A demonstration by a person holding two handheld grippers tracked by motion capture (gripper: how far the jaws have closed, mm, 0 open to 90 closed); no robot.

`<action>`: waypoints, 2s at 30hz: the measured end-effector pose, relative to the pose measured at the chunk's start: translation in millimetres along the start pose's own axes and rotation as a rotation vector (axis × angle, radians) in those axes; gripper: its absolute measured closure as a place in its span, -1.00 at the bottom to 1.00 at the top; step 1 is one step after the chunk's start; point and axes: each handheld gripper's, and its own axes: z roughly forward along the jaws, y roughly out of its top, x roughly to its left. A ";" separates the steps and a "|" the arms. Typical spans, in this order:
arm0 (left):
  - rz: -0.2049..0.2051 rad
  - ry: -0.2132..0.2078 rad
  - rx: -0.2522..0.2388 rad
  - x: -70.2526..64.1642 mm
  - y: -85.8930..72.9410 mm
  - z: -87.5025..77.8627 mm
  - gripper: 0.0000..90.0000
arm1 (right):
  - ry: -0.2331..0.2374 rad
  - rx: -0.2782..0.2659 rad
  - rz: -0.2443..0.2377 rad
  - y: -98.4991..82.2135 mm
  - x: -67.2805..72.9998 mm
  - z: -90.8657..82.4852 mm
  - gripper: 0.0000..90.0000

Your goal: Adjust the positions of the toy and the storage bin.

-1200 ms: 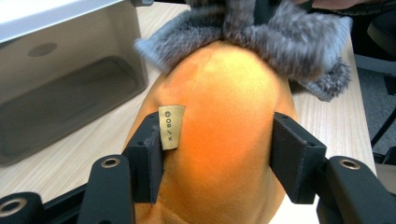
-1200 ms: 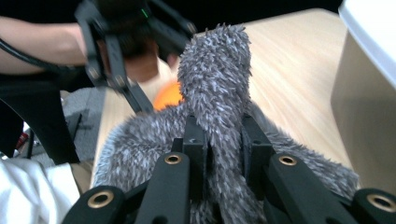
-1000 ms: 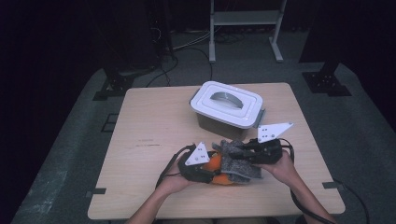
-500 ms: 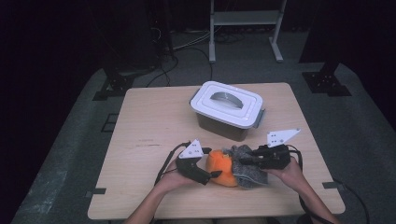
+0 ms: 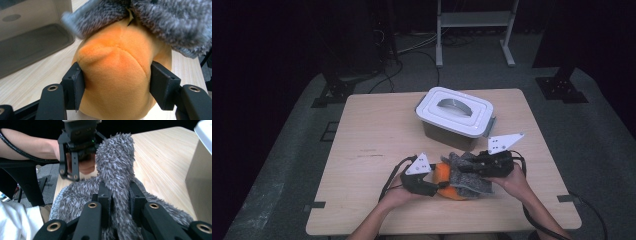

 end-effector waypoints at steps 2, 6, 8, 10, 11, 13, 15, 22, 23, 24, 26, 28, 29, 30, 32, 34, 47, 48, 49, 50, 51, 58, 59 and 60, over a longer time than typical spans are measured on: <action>0.001 -0.002 -0.001 -0.3 -0.3 -0.1 -0.22 | 0.000 0.003 0.018 -7.3 -1.3 -5.5 0.68; 0.000 -0.003 -0.007 -2.1 0.0 0.7 -0.23 | -0.016 0.000 0.065 -27.9 -4.3 -22.2 0.68; -0.002 -0.002 -0.011 -1.8 -0.1 0.8 -0.23 | -0.028 0.006 0.087 -35.9 -5.7 -29.1 0.68; -0.002 -0.004 -0.020 -2.1 -0.4 0.6 -0.23 | -0.029 0.004 0.103 -40.3 -6.3 -33.6 0.67; 0.001 -0.008 -0.026 -2.6 0.1 0.4 -0.23 | -0.026 0.001 0.105 -41.2 -6.7 -34.3 0.67; -0.005 -0.010 -0.043 -3.2 0.7 0.5 -0.20 | -0.022 -0.012 0.108 -39.0 -6.0 -33.6 0.67; -0.008 -0.007 -0.050 -2.8 1.3 0.6 -0.17 | -0.013 -0.032 0.098 -32.5 -5.3 -30.5 0.67; -0.014 0.013 -0.043 1.3 -2.7 -7.0 -0.15 | 0.005 -0.054 0.068 -15.5 -3.5 -13.0 0.67; -0.015 0.017 -0.045 2.1 -3.1 -9.3 -0.14 | 0.005 -0.055 0.070 -17.0 -4.1 -12.9 0.67; -0.018 0.023 -0.046 2.7 -3.4 -11.7 -0.14 | 0.003 -0.050 0.075 -19.1 -4.8 -13.5 0.67; -0.020 0.031 -0.046 4.3 -4.3 -15.6 -0.14 | -0.011 -0.037 0.089 -25.1 -7.0 -15.7 0.67; -0.027 0.039 -0.046 5.3 -6.0 -18.5 -0.14 | -0.022 -0.020 0.102 -29.9 -8.9 -17.5 0.67; -0.023 0.038 -0.044 4.4 -6.0 -18.7 -0.14 | -0.024 -0.019 0.106 -30.2 -8.9 -17.6 0.67; -0.022 0.037 -0.044 3.6 -5.8 -18.1 -0.14 | -0.018 -0.028 0.105 -28.6 -8.8 -16.8 0.67; -0.016 0.036 -0.047 1.9 -3.7 -15.6 -0.13 | -0.009 -0.040 0.088 -21.0 -6.3 -13.5 0.67; 0.000 0.037 -0.044 0.6 -0.8 -13.8 -0.13 | 0.006 -0.051 0.065 -12.2 -3.3 -8.6 0.67; -0.008 0.049 -0.050 2.3 -1.8 -19.7 -0.13 | -0.008 -0.029 0.080 -18.3 -5.2 -8.5 0.67; -0.003 0.049 -0.051 1.9 -0.9 -19.0 -0.13 | -0.002 -0.040 0.071 -14.4 -4.7 -8.1 0.67; -0.002 0.052 -0.051 1.4 -0.3 -18.7 -0.13 | 0.001 -0.052 0.066 -11.0 -3.8 -6.8 0.67; -0.001 0.054 -0.048 1.5 0.2 -18.9 -0.13 | 0.004 -0.052 0.058 -8.7 -3.5 -5.8 0.67; -0.005 0.055 -0.051 2.6 0.3 -20.0 -0.13 | 0.003 -0.052 0.054 -7.1 -3.1 -4.0 0.66; -0.042 0.067 -0.066 9.2 -6.6 -29.8 -0.13 | -0.011 -0.015 0.099 -25.8 -10.5 -3.9 0.66; -0.047 0.068 -0.070 9.0 -6.7 -29.2 -0.12 | -0.011 -0.014 0.106 -25.4 -10.9 -4.5 0.66; -0.049 0.068 -0.072 8.9 -6.3 -28.8 -0.12 | -0.013 -0.022 0.103 -23.0 -10.2 -4.5 0.66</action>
